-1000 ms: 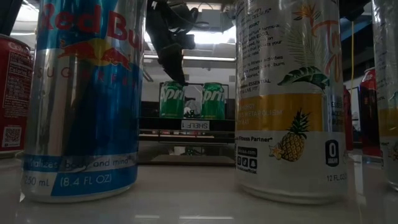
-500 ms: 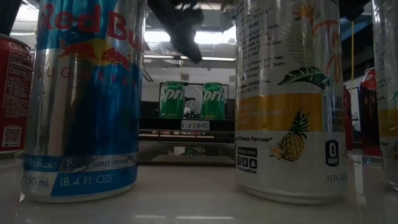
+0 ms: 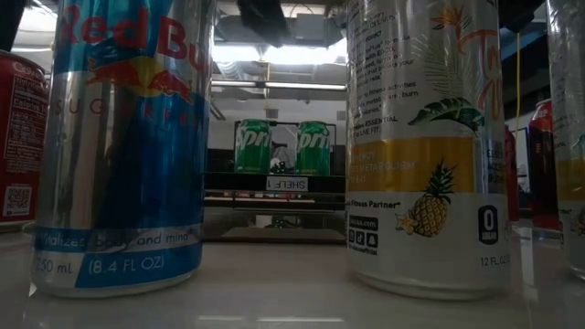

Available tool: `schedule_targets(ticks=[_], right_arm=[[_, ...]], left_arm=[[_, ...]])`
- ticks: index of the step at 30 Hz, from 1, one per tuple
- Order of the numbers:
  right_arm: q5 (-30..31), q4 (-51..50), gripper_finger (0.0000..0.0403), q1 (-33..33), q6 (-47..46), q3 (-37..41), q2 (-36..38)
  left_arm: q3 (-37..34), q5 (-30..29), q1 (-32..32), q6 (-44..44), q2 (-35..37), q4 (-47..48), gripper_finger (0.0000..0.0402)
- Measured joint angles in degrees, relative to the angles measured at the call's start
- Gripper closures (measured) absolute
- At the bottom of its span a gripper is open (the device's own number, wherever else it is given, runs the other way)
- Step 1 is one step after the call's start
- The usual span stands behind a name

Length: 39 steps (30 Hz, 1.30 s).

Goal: Place canned beverage on shelf
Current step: Put the top silver soda can on the shelf

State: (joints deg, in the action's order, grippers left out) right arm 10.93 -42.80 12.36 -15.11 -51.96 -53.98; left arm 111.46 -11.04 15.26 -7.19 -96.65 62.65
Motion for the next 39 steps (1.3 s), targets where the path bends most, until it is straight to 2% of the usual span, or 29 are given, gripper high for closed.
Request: schedule_targets(ticks=[6,11,19,22,30,39], right_arm=[[-4.1,3.0,0.0008,0.0,3.7,-0.3,-1.4],[-5.5,2.3,0.0008,0.0,9.0,-4.3,-3.0],[-12.1,-2.3,0.0008,0.0,17.3,-11.6,-7.4],[-12.8,-5.2,0.0008,0.0,20.2,-13.3,-9.5],[-13.1,-9.5,0.0008,0.0,26.1,-14.9,-15.4],[-12.3,-14.2,0.0008,0.0,31.9,-14.9,-21.6]], left_arm=[[0.0,1.9,-4.8,4.6,5.9,5.2,0.0079],[-1.6,-1.4,-10.8,8.9,10.9,4.5,0.0079],[-10.5,-13.0,-20.7,18.8,14.4,2.4,0.0079],[-14.8,-17.0,-23.3,22.3,15.0,-0.3,0.0079],[-25.6,-21.9,-29.4,30.0,15.7,-10.0,0.0079],[-32.3,-24.4,-33.3,36.6,15.7,-14.9,0.0079]])
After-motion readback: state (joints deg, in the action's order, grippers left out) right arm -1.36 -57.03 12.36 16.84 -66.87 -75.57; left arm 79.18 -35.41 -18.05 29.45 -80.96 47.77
